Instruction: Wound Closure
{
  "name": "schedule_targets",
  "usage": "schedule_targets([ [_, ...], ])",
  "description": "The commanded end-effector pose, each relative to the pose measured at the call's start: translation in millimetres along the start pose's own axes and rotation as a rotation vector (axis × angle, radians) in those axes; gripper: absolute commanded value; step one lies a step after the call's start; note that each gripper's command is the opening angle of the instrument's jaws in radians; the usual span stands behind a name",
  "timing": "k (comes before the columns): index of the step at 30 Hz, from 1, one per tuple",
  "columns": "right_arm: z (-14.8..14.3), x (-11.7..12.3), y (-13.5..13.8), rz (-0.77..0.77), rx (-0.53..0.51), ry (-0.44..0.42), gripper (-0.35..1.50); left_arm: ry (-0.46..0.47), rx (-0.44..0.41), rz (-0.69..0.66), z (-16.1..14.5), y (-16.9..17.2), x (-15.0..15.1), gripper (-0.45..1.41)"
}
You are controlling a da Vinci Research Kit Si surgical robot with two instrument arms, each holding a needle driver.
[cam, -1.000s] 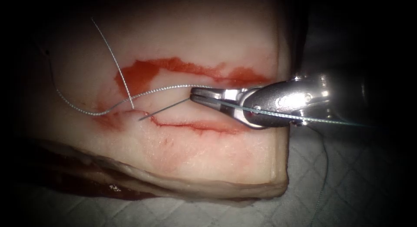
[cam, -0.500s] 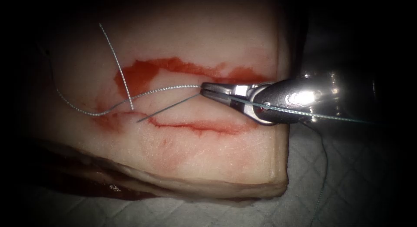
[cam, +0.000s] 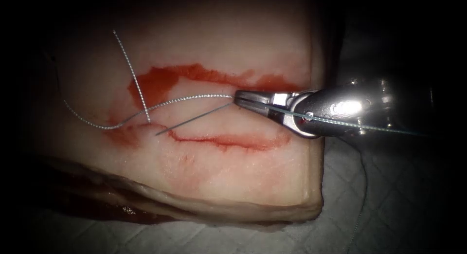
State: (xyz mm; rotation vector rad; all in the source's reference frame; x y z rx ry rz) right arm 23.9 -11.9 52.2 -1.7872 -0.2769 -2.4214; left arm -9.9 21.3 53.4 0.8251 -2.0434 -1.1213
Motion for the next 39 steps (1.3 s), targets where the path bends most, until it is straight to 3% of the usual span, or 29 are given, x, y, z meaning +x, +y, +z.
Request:
schedule_targets([
  [1, 0.7, 0.2, -0.1, 0.001, 0.003, -0.005, -0.35, 0.000, 0.001, 0.001, 0.3, 0.6, 0.3, -0.45],
  [22, -1.3, 0.3, -1.2, 0.007, 0.013, 0.002, -0.35, 0.000, 0.001, -0.001, 0.2, 0.6, 0.2, -0.45],
  [23, -1.1, 0.3, -1.2, -0.004, 0.022, 0.005, 0.09, 0.000, 0.001, -0.001, 0.2, 0.6, 0.2, -0.45],
  [25, -1.0, 0.2, -1.1, -0.002, 0.057, 0.016, 0.64, 0.000, 0.001, -0.001, 0.2, 0.6, 0.2, -0.45],
  [30, -2.2, 0.8, -1.1, 0.004, 0.108, 0.018, 1.23, 0.017, 0.012, -0.001, 0.1, 0.9, 0.2, -0.45],
  [35, -6.2, 2.0, -3.5, 0.014, 0.124, 0.036, 1.33, 0.047, 0.038, 0.041, -0.2, 1.5, 0.3, -0.45],
  [39, -9.3, 3.4, -6.0, -0.003, 0.169, 0.080, 1.30, 0.072, 0.027, 0.078, -0.7, 2.4, 0.4, -0.45],
])
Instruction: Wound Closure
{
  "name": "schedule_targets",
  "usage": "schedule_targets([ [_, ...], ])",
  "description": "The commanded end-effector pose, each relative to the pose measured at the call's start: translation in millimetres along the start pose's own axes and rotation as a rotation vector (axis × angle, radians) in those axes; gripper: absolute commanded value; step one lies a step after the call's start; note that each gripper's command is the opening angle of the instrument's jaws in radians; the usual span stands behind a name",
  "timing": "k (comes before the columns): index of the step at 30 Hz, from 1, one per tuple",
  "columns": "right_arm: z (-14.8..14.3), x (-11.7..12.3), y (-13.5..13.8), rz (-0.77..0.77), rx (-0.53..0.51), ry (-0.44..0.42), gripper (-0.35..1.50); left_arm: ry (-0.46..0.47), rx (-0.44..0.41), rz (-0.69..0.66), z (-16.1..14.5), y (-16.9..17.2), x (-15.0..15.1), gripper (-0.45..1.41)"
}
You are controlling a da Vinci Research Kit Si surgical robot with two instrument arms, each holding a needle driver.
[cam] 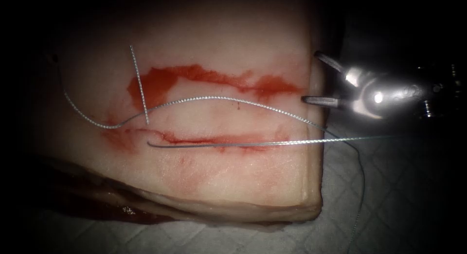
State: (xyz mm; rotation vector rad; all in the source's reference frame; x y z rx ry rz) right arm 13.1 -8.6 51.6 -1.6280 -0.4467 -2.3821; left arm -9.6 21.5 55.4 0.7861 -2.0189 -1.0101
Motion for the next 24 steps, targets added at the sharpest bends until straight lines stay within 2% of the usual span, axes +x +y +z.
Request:
schedule_targets([
  [1, 0.0, 1.2, -1.3, -0.002, 0.035, 0.029, 1.28, 0.005, -0.032, 0.025, -0.1, 1.2, 0.3, -0.45],
  [3, -0.1, 1.6, -1.6, 0.000, 0.058, 0.044, 1.28, 0.015, -0.060, 0.062, -0.7, 1.8, 0.1, -0.45],
  [5, -0.2, 1.7, -1.7, 0.002, 0.080, 0.054, 1.26, 0.029, -0.130, 0.130, -1.3, 2.6, -0.4, -0.45],
  [9, -0.1, 1.6, -1.9, 0.007, 0.092, 0.042, 1.28, 0.136, -0.442, 0.378, -4.7, 5.0, -2.6, -0.45],
  [12, 0.0, 1.5, -1.9, 0.008, 0.099, 0.036, 1.28, 0.182, -0.556, 0.531, -7.0, 6.3, -4.0, -0.45],
  [14, 0.2, 1.5, -1.8, 0.008, 0.100, 0.037, 1.28, 0.249, -0.666, 0.642, -8.1, 7.2, -4.8, -0.45],
  [16, 0.4, 1.4, -1.6, 0.008, 0.102, 0.038, 1.26, 0.321, -0.744, 0.697, -8.6, 8.1, -5.3, 0.20],
  [17, 0.5, 1.3, -1.6, 0.008, 0.103, 0.039, 1.26, 0.365, -0.765, 0.727, -8.8, 8.7, -5.3, 0.46],
  [19, 0.8, 1.2, -1.3, 0.008, 0.107, 0.038, 1.25, 0.443, -0.784, 0.813, -8.9, 9.7, -4.7, 0.76],
  [22, 1.2, 1.1, -1.0, 0.002, 0.112, 0.037, 1.25, 0.506, -0.798, 0.932, -8.9, 10.6, -3.3, 1.06],
  [24, 1.4, 1.0, -0.8, 0.007, 0.116, 0.036, 1.23, 0.545, -0.773, 0.949, -8.1, 11.2, -1.4, 1.20],
])
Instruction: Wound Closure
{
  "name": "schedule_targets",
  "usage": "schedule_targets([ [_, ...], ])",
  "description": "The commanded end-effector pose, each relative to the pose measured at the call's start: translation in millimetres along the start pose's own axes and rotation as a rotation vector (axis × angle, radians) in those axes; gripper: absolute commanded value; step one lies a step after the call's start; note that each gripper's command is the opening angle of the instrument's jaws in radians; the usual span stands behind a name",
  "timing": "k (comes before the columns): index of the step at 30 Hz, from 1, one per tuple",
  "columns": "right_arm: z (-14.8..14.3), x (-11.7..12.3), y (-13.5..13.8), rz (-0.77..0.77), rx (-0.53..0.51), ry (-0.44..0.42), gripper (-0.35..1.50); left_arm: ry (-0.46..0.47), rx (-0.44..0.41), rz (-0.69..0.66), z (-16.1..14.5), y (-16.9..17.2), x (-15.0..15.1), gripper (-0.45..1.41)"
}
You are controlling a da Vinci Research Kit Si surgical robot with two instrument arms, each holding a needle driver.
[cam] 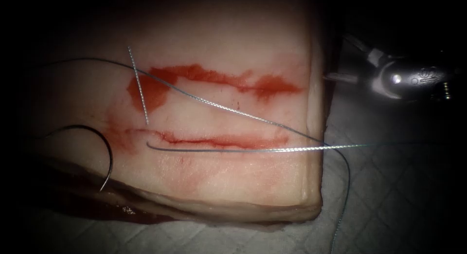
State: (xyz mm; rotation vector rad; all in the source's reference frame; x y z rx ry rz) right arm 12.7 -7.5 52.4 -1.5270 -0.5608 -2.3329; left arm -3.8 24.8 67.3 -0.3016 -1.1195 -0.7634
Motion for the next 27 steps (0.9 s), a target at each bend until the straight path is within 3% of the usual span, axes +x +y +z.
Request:
schedule_targets([
  [1, 1.0, 0.1, 0.5, 0.001, 0.003, -0.006, 1.23, 0.030, 0.029, 0.031, 1.4, -1.5, 0.2, 1.31],
  [4, 1.0, 0.0, 0.5, 0.007, 0.003, -0.006, 1.21, 0.076, 0.153, 0.078, 2.4, -3.9, -0.2, 1.35],
  [11, 1.0, 0.0, 0.5, 0.007, 0.003, -0.006, 1.21, 0.050, 0.228, 0.052, 3.2, -6.3, -2.6, 1.28],
  [17, 0.8, 0.2, 0.3, 0.020, 0.007, -0.013, 1.28, -0.007, 0.384, 0.008, 4.1, -13.0, -8.7, 1.11],
  [22, 0.3, 0.3, -0.3, 0.031, 0.016, -0.033, 1.30, -0.065, 0.453, 0.011, 5.0, -16.2, -9.9, 0.98],
  [27, -0.7, 0.4, -2.2, 0.044, 0.030, -0.062, 1.30, -0.126, 0.542, -0.024, 5.9, -18.0, -10.7, 1.01],
])
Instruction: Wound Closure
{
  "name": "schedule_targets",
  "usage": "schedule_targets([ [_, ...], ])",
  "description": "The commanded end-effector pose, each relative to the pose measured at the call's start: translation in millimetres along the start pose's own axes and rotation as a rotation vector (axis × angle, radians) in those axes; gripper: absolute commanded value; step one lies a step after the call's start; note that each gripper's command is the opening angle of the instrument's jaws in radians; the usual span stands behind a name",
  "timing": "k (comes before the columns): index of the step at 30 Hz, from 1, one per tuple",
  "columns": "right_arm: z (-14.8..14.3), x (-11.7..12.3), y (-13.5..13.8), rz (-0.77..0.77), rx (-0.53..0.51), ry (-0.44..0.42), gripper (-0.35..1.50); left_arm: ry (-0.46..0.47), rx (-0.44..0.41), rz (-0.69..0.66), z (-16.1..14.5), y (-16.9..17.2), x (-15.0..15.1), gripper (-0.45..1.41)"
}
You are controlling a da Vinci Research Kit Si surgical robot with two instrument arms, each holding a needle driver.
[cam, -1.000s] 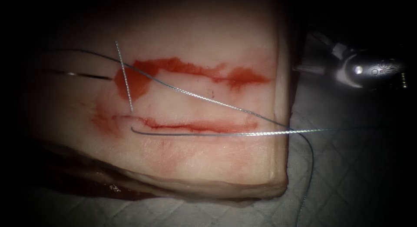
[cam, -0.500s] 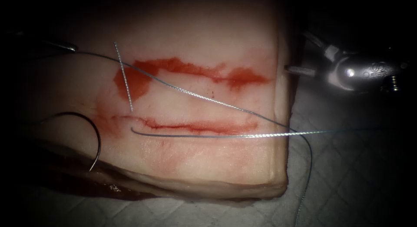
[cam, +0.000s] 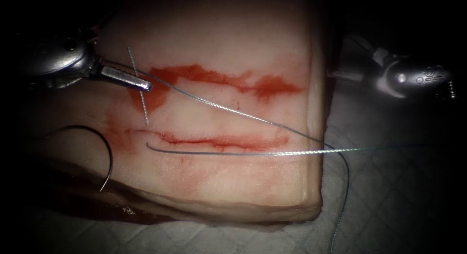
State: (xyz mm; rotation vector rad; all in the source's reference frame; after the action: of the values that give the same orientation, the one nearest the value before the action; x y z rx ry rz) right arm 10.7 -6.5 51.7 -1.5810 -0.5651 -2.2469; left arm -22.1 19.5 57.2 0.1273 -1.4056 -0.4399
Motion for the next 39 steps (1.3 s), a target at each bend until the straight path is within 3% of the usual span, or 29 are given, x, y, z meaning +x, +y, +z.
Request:
schedule_targets([
  [1, 0.5, 0.3, -0.7, 0.003, 0.004, -0.013, 1.30, 0.002, -0.007, 0.002, 1.2, -0.3, -0.1, 1.06],
  [5, -0.5, 0.7, -2.9, 0.016, 0.072, -0.023, 1.28, 0.029, 0.007, -0.023, 5.4, -5.0, -4.5, 0.98],
  [10, -1.0, 1.4, -3.8, 0.017, 0.108, 0.005, 1.25, 0.086, 0.080, -0.044, 11.1, -8.8, -7.5, 0.88],
  [13, -1.4, 1.9, -4.2, 0.020, 0.121, 0.014, 1.21, 0.189, 0.143, -0.052, 15.2, -10.7, -8.5, 0.81],
  [15, -1.7, 2.2, -4.5, 0.023, 0.129, 0.018, 1.20, 0.308, 0.180, -0.058, 19.0, -11.7, -9.5, 0.71],
  [20, -1.6, 2.6, -4.4, 0.031, 0.133, 0.018, 1.15, 0.472, 0.173, -0.088, 23.9, -10.5, -10.8, 0.73],
  [24, -1.5, 3.0, -4.2, 0.035, 0.135, 0.016, 1.11, 0.620, 0.232, -0.107, 25.4, -8.7, -11.4, 0.74],
  [28, -1.5, 3.0, -4.2, 0.041, 0.133, 0.014, 1.11, 0.685, 0.289, -0.128, 26.1, -7.9, -12.1, 0.78],
  [32, -1.4, 3.1, -4.1, 0.045, 0.133, 0.013, 1.10, 0.667, 0.450, -0.193, 26.2, -7.9, -13.0, 0.78],
  [34, -1.4, 3.2, -4.1, 0.045, 0.133, 0.012, 1.10, 0.716, 0.560, -0.291, 26.2, -8.2, -13.2, 0.71],
  [39, -1.4, 3.3, -4.0, 0.050, 0.134, 0.012, 1.10, 0.875, 0.620, -0.367, 27.0, -8.1, -12.1, 0.69],
])
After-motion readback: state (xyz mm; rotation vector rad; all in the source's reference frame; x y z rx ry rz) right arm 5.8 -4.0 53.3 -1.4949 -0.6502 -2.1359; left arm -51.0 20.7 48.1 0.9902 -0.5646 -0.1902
